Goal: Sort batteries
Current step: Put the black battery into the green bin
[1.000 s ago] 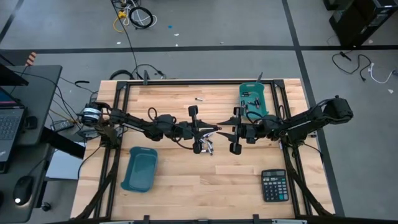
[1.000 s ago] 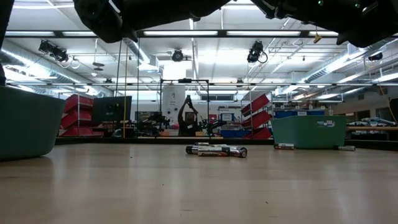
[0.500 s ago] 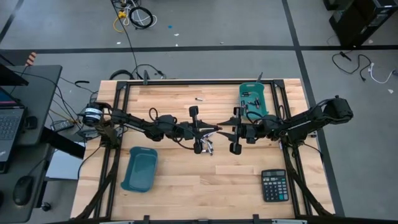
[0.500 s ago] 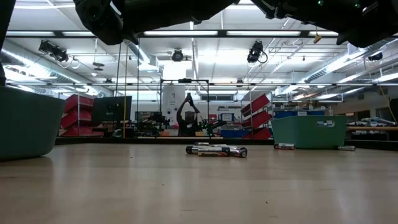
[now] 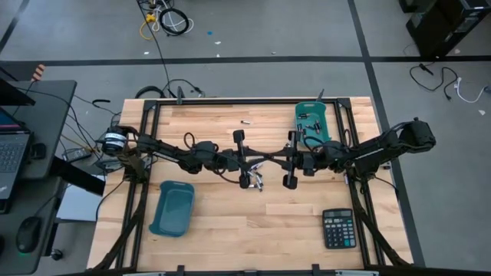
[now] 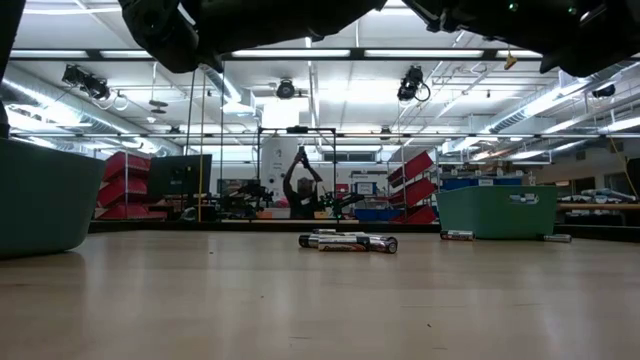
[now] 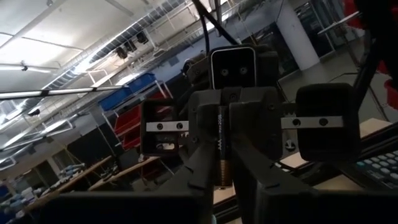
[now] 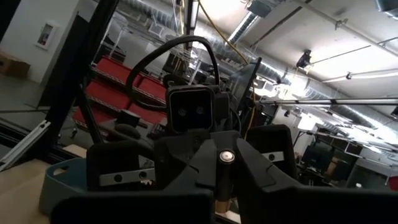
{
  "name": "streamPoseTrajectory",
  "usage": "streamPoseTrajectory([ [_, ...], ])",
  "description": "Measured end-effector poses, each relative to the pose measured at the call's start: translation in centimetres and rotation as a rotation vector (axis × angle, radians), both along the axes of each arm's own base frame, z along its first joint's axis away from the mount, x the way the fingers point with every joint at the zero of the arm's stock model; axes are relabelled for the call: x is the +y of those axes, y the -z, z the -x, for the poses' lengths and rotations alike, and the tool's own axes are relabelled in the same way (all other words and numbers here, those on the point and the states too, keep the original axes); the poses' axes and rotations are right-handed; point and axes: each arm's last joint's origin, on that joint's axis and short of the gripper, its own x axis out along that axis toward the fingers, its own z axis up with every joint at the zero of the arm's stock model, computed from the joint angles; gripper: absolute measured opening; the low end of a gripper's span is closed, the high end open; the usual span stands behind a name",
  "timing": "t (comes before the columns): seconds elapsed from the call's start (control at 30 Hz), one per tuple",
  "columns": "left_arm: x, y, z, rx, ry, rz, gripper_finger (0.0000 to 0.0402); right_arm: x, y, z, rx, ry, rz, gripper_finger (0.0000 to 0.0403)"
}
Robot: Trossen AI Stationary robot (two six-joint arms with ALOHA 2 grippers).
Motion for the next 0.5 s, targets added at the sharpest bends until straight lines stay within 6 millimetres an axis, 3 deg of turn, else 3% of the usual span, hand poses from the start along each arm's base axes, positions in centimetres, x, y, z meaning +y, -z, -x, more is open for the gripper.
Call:
streamPoseTrajectory([
  [0.23, 0.2, 0.4, 0.0, 0.033, -0.085, 0.028, 0.0137, -0.2, 0.0, 0.0, 0.005, 0.071, -0.024, 0.0022],
  [0.5, 0.7, 2.1, -0.1, 0.200, -0.373, 0.090, 0.0191, -1.3, -0.6, 1.1, 0.038, 0.401, -0.225, 0.0022],
])
